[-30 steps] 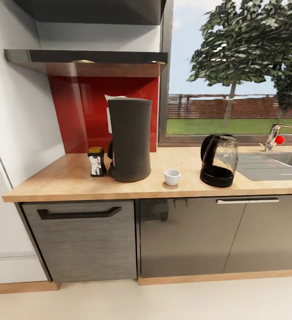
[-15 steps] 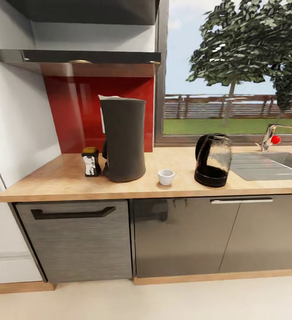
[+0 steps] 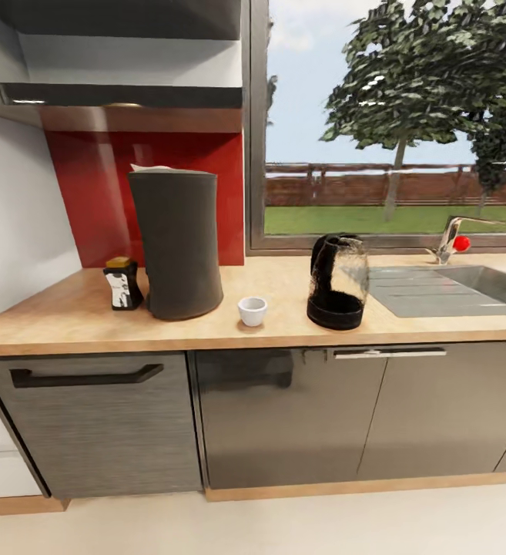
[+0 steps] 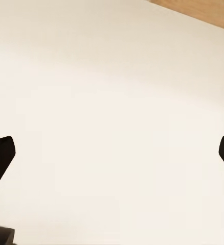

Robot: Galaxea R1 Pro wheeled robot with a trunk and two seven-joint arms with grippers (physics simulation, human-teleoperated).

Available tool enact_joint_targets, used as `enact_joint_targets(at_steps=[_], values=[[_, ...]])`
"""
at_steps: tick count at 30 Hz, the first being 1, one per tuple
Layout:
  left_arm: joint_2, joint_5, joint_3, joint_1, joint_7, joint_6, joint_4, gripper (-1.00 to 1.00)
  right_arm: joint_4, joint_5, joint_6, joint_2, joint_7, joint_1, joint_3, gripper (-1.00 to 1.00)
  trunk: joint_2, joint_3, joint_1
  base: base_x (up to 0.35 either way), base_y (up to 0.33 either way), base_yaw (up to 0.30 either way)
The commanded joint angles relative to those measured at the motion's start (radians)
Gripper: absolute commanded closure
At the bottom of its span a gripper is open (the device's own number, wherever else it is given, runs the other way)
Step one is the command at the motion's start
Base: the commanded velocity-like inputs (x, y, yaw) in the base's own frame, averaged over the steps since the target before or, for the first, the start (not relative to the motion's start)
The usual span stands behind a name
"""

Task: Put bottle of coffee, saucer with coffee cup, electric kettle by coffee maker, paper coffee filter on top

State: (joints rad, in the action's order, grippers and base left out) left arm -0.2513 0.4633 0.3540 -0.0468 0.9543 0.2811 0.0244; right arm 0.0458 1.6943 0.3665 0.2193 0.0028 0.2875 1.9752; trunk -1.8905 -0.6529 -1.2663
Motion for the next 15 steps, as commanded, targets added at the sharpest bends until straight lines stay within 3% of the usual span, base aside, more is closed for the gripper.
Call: enact_joint_targets(at_steps=[1, 15], values=[[0.000, -0.006, 0.006, -0.001, 0.003, 0.006, -0.001, -1.00, 0.003, 0.011, 0.003, 0.001, 0.000, 0.001, 0.007, -1.00, 0.000, -0.001, 0.000, 0.186, -0.295, 0.000], [0.000, -0.006, 0.006, -0.001, 0.003, 0.006, -0.001, -1.00, 0.003, 0.011, 0.003, 0.000, 0.000, 0.001, 0.007, -1.00, 0.000, -0.001, 0.000, 0.169, -0.293, 0.000]])
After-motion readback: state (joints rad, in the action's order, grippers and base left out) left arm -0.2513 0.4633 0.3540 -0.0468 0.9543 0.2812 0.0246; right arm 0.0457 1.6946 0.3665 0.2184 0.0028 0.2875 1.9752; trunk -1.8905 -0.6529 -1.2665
